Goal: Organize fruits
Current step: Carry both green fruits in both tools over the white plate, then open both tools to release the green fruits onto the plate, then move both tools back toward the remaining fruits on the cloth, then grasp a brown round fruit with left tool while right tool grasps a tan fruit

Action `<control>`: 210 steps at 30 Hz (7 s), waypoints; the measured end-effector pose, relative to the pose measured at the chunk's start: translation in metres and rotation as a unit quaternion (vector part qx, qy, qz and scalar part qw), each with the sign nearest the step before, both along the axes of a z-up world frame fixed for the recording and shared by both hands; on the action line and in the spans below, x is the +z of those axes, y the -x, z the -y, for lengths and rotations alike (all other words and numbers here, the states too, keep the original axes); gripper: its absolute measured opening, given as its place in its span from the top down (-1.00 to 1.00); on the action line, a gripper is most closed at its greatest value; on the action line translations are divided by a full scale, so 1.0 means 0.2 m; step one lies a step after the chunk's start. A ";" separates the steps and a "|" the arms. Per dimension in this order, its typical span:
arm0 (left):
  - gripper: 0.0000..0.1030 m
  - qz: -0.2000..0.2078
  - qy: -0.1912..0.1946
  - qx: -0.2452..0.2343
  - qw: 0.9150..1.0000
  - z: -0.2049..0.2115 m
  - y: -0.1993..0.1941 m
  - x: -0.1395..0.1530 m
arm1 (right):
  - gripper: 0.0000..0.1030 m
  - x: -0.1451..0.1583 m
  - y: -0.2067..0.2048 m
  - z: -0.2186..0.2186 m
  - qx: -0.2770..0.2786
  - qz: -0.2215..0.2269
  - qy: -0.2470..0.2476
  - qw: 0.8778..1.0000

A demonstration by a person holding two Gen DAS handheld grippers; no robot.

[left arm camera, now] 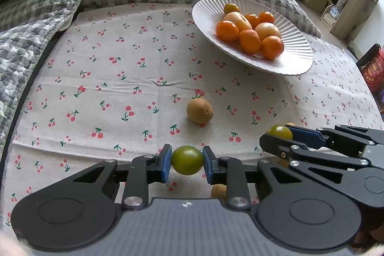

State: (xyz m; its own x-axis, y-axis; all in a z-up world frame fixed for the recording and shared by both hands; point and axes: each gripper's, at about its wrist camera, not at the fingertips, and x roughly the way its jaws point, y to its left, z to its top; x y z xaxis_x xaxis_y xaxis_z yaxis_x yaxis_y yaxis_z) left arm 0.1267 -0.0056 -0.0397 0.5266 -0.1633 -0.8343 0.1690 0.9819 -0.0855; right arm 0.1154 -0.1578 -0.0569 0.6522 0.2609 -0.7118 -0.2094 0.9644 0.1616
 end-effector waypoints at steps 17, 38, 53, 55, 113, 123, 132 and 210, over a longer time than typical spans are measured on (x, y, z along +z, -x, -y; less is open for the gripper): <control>0.59 0.029 0.004 0.008 1.000 -0.01 0.00 0.09 | 0.51 0.14 0.04 0.08 -0.018 0.020 -0.060 0.998; 0.59 0.082 0.038 -0.006 0.996 0.06 -0.03 0.24 | 0.51 0.27 0.00 0.24 -0.052 0.051 -0.100 0.992; 0.59 0.105 0.035 -0.010 0.994 0.08 -0.22 0.28 | 0.51 0.29 -0.11 0.36 -0.076 0.061 -0.096 0.991; 0.59 0.106 0.037 -0.007 0.994 0.07 -0.25 0.29 | 0.51 0.29 -0.13 0.37 -0.079 0.059 -0.100 0.990; 0.25 0.117 0.026 -0.029 0.992 0.22 -0.68 0.18 | 0.38 0.16 -0.49 0.50 -0.121 0.057 -0.054 0.990; 0.20 0.120 0.012 -0.016 0.993 0.09 -0.54 0.24 | 0.36 0.23 -0.39 0.50 -0.127 0.064 -0.068 0.988; 0.19 0.098 0.021 0.001 0.995 0.01 -0.42 0.23 | 0.35 0.26 -0.24 0.45 -0.112 0.059 -0.072 0.989; 0.63 0.013 0.040 0.003 0.999 0.00 0.08 0.06 | 0.58 0.15 0.02 0.18 -0.045 -0.033 -0.073 0.996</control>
